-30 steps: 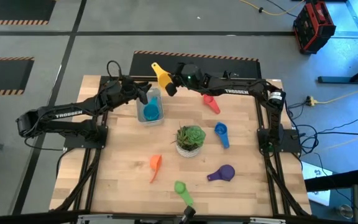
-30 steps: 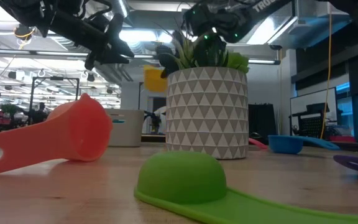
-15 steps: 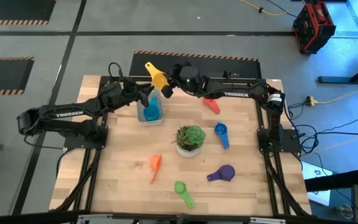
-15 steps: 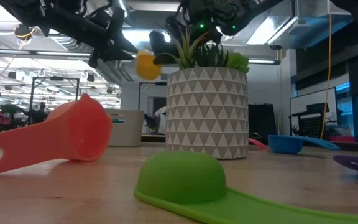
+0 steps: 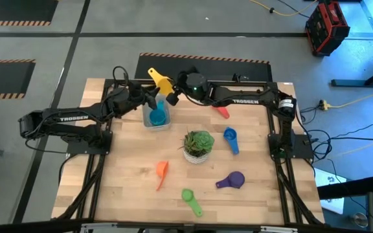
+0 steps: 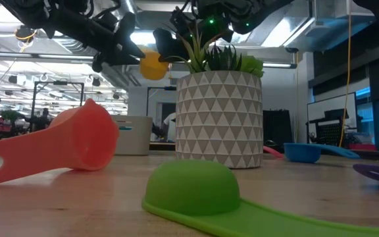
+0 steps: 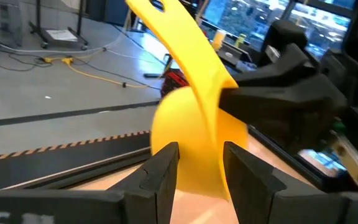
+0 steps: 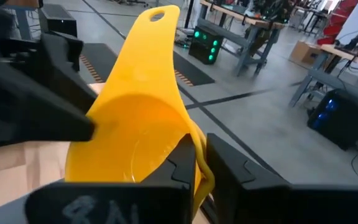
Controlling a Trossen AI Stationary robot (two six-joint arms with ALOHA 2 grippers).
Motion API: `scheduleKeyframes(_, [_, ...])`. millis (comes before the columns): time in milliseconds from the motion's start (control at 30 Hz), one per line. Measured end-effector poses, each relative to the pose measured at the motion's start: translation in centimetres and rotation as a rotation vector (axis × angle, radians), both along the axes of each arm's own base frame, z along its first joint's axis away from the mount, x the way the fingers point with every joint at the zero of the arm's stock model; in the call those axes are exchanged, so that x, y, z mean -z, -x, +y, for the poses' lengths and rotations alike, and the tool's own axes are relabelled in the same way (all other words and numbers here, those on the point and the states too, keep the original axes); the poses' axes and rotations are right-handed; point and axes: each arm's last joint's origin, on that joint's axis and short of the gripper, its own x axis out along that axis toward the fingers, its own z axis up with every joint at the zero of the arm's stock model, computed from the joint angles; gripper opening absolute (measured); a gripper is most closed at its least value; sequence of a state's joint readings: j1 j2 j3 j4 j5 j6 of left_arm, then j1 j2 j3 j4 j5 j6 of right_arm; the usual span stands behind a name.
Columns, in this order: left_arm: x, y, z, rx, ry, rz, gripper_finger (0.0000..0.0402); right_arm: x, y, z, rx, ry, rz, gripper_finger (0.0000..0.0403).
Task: Nest measuring cups in basket
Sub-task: Stack the yellow measuring cup on top of the light blue measuring cup in the gray bin
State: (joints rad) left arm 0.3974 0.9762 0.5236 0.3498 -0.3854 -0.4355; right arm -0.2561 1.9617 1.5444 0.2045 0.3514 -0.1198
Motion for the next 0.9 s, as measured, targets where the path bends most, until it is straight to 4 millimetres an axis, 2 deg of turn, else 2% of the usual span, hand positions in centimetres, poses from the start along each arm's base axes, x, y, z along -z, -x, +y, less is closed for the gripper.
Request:
scheduleKeyframes(433, [-0.05, 0.13, 0.14, -0.068, -0.008, -0.002, 0.0119, -0.04, -0.15, 0.55, -0.003, 0.017, 0.007, 0.0034])
scheduleKeyframes(900, [-0.01, 0.17, 0.18, -0.086, -0.011, 0.006, 0.0050, -0.18, -0.19, 0.59, -0.008, 0.019, -0.008, 0.0038])
